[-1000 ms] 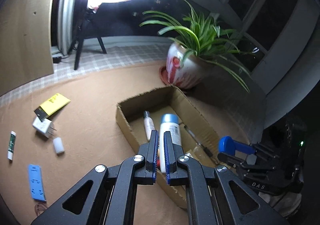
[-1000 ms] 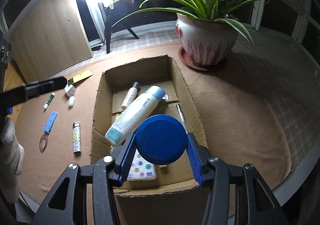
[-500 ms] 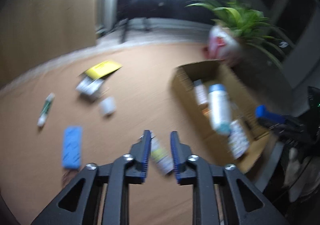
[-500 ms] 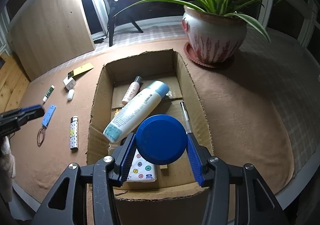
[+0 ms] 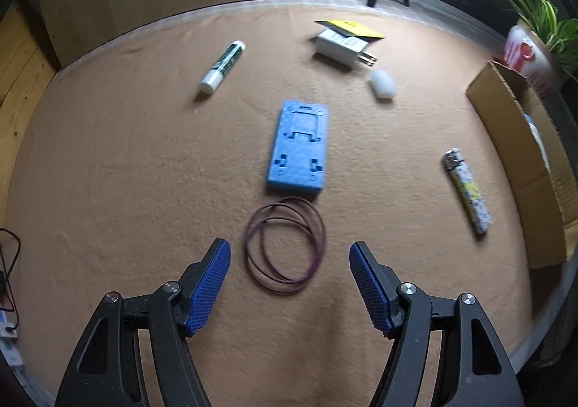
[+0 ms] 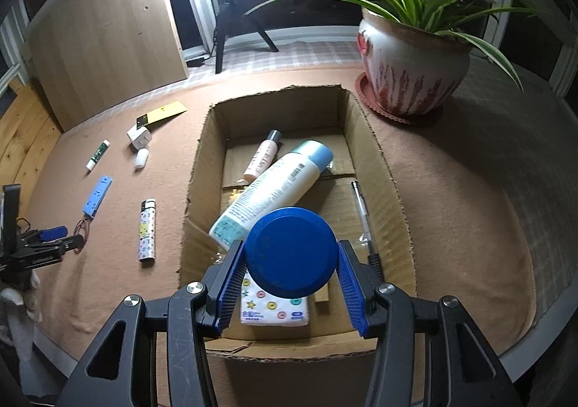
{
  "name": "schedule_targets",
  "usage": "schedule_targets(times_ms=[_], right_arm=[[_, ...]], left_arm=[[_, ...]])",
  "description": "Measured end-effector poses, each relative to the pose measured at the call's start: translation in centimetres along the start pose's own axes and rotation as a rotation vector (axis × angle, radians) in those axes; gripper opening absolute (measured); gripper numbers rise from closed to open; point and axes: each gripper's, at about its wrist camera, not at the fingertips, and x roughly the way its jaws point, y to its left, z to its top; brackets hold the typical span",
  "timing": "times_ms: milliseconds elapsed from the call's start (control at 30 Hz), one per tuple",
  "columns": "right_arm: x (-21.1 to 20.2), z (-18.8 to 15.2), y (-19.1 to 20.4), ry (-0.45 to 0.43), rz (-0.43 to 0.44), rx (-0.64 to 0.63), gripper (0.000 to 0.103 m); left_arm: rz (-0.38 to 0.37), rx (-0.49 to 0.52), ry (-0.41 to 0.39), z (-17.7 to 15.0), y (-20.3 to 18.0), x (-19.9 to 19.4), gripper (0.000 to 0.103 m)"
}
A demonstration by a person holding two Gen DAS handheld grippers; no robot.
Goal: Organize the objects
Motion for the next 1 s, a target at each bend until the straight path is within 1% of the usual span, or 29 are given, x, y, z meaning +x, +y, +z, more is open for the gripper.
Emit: schedule_targets(times_ms=[67, 100, 133, 167, 200, 233, 267, 300, 333, 467, 633, 733, 833, 1000], right_arm=[[-0.2, 0.1, 0.3, -0.005, 0.004, -0.001, 0.046], [-0.4, 0.1, 0.4, -0.008, 0.006, -0.001, 0.046], [-0.5, 0.1, 0.6, -0.011, 0.008, -0.001, 0.046], [-0.7, 0.1, 0.7, -0.014, 0.011, -0.003, 0.046], [-0.8, 0.1, 0.9, -0.017, 0.012, -0.005, 0.046], [-0.9, 0.2, 1.0, -0.019, 0.013, -0.007, 0.046], [-1.0, 0.2, 1.2, -0.022, 0.014, -0.008, 0.046], [-1.1, 0.2, 1.3, -0.024, 0.016, -0.01, 0.046], [-1.2, 0.3, 1.4, -0.026, 0.017, -0.011, 0.046], [-1.5, 0.4, 1.6, -0.035, 0.017, -0.012, 0.046], [-1.8, 0.5, 1.3, -0.042, 0.016, -0.002, 0.046], [-1.9, 0.6, 0.9, -0.044, 0.011, 0.004, 0.046], [-2.2, 0.6, 0.3, -0.047, 0.002, 0.009, 0.046], [-2.6, 0.7, -1.2, -0.052, -0.016, 0.03, 0.046]], left_arm=[[0.005, 0.001, 0.006, -0.1, 0.2, 0.5, 0.062], [0.001, 0.006, 0.014, -0.1, 0.2, 0.8, 0.052], [0.005, 0.01, 0.018, -0.2, 0.2, 1.1, 0.049], [0.007, 0.017, 0.002, -0.3, 0.2, 1.0, 0.046], [0.005, 0.025, -0.002, -0.4, 0.2, 1.0, 0.039], [0.0, 0.028, -0.006, -0.4, 0.3, 0.9, 0.027], [-0.007, 0.025, -0.006, -0.4, 0.4, 0.9, 0.023], [-0.013, 0.02, -0.006, -0.5, 0.6, 0.9, 0.013], [-0.023, 0.012, -0.004, -0.5, 0.8, 0.8, 0.006], [-0.072, -0.028, -0.007, -0.5, 1.6, 0.3, 0.006], [-0.139, -0.065, -0.057, 0.4, 1.2, -2.4, 0.006], [-0.168, -0.045, -0.101, 1.4, 0.3, -4.3, 0.006], [-0.202, -0.015, -0.137, 2.6, -1.4, -6.0, 0.006], [-0.262, 0.055, -0.174, 5.7, -5.7, -7.0, 0.006]])
